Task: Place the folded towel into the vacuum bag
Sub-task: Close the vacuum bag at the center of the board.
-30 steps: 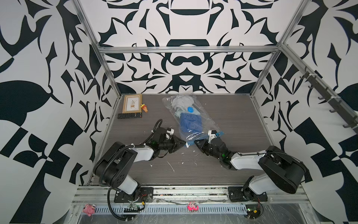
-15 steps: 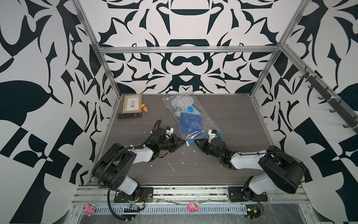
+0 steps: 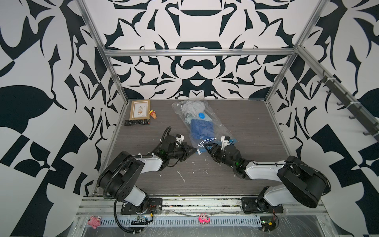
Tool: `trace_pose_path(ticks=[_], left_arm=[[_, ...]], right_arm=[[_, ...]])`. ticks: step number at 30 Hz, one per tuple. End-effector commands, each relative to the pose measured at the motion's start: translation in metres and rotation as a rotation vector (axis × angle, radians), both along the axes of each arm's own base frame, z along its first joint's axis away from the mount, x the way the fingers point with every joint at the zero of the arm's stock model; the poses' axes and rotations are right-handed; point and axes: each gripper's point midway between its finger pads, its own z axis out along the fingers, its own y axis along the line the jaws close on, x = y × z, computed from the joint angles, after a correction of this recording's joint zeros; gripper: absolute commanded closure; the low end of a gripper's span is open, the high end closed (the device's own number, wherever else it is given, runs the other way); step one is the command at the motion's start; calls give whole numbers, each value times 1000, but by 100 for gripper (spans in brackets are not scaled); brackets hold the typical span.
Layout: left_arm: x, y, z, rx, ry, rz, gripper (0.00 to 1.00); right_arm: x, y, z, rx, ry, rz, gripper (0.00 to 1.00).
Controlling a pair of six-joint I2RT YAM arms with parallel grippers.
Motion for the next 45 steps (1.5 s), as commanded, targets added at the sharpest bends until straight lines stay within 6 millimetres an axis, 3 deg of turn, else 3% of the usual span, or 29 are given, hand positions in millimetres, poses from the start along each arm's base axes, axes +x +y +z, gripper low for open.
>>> trace_pose_path(ticks=[1,5,17,20,29,45], left_arm=[[13,-11,20,-28,-54,13,100],[15,-20,23,-30,-61,9,100],[18,-34,31,-35,-86,7,100],[18,-37,32,-40,-86,-2,100],[18,-40,33,-50,-85,-6,100],[19,-42,33,-57,-83,-11,100]], right_arm=[[-4,4,22,81,-24,-30,38],[-8,6,30,131,-20,-56,38],[-17,9,27,200,16,-112,39],[-17,7,26,215,20,-130,42],[-4,13,35,298,-4,-175,68],[14,11,46,353,-29,-214,74]])
